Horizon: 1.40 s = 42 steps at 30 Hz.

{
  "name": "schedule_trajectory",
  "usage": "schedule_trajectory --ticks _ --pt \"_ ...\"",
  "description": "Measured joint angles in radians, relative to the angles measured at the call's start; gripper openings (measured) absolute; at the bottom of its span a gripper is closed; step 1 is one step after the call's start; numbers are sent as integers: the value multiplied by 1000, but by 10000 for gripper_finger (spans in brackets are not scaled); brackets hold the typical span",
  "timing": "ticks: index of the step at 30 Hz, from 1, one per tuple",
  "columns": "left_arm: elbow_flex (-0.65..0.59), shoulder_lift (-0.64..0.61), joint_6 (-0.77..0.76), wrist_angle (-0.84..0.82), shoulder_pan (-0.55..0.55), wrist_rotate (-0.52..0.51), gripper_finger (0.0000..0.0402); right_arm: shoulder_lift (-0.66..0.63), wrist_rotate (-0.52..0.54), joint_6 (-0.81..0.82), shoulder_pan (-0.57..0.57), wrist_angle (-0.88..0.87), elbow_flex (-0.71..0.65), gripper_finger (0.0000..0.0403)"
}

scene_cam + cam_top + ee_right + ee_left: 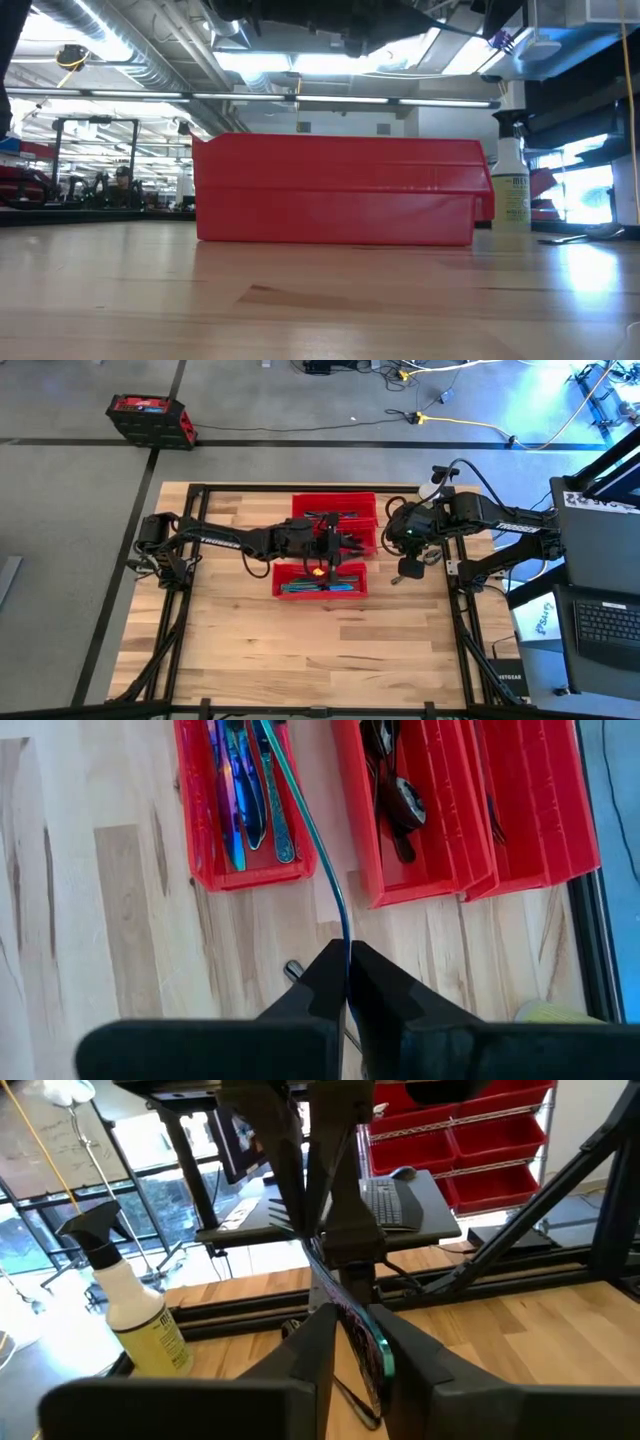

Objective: Sort silverware
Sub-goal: Put the purple fork into the top red bin

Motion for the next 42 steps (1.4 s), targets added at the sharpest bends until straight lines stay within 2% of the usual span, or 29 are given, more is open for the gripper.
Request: schedule_trajectory --ticks 17,26,37,42 --pt "0 0 -46 0 13 0 52 0 1 2 0 0 0 0" --pt "0 0 -47 0 14 -4 5 0 0 2 0 -2 0 0" --pt "0 0 -73 -3 35 -18 1 0 -1 31 0 -1 0 1" --pt "0 0 -70 -3 34 -21 0 0 -11 33 0 -2 0 16"
